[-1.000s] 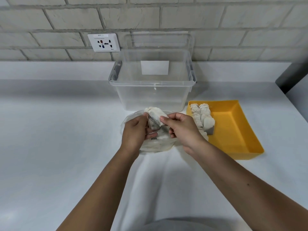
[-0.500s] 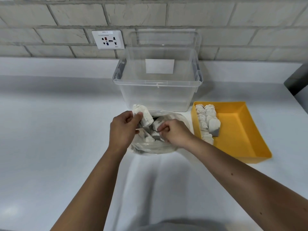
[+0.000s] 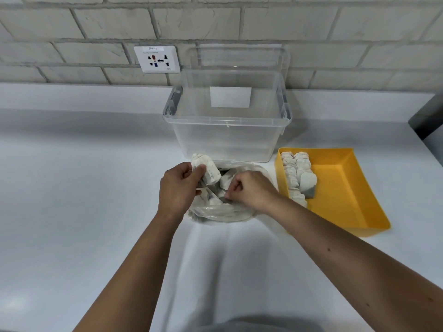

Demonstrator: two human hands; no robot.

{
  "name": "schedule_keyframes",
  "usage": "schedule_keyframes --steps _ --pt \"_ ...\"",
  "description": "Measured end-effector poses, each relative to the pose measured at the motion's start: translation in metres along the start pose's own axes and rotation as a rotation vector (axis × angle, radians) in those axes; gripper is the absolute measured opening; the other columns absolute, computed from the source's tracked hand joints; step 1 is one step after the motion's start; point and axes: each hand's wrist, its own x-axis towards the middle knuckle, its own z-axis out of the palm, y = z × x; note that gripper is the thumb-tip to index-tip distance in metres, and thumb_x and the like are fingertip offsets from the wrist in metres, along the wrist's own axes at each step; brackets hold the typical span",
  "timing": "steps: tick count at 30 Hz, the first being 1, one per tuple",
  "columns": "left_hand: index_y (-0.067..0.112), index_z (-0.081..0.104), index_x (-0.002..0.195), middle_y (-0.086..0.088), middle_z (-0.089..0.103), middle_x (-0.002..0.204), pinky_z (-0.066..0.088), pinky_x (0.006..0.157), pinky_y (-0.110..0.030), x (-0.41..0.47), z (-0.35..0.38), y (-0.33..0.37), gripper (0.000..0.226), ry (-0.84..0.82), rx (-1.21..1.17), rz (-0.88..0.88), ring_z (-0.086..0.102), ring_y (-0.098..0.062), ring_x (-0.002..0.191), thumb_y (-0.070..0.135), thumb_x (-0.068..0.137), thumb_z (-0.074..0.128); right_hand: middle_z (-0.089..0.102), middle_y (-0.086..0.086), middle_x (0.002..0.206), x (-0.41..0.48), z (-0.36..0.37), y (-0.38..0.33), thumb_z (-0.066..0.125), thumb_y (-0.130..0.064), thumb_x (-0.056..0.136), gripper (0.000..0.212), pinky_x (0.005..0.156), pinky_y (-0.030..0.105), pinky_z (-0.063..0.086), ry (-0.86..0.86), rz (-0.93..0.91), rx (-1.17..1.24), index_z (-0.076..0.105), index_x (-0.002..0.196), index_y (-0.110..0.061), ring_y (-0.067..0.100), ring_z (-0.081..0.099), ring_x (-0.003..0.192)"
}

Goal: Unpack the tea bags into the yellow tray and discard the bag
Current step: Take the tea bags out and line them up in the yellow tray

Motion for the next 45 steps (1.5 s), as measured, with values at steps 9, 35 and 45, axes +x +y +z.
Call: schedule_keyframes --steps 9,35,45 --pt "0.007 0.072 0.085 -0.007 0.063 0.071 0.060 0.063 -0.029 -0.005 -0.006 0.004 0.020 -0.014 0.007 -0.012 0.066 -0.020 0.070 0.025 0.092 0.067 0.064 -0.009 0.071 -0.005 -0.010 0.004 0.084 -0.023 0.073 0.024 0.069 0.027 0.049 -0.040 0.016 0.069 0.061 0.069 -0.023 0.013 0.062 0.072" --pt "0.012 0.075 0.095 -0.010 0.077 0.083 0.061 0.068 -0.032 -0.018 0.015 0.025 0.042 -0.226 -0.193 -0.254 0.075 -0.025 0.074 0.045 0.100 0.050 0.063 -0.009 0.118 -0.040 -0.022 0.011 0.078 -0.031 0.079 0.027 0.094 0.030 0.051 0.251 -0.445 0.206 0.073 0.103 -0.020 0.002 0.058 0.109" --pt "0.013 0.062 0.078 -0.008 0.064 0.072 0.049 0.067 -0.040 -0.012 0.003 0.008 0.040 0.005 0.321 0.269 0.055 -0.025 0.064 0.046 0.098 0.053 0.066 -0.003 0.103 -0.027 -0.032 0.018 0.072 -0.010 0.085 0.019 0.081 0.020 0.054 0.335 -0.317 0.214 0.073 0.103 -0.016 0.006 0.065 0.087"
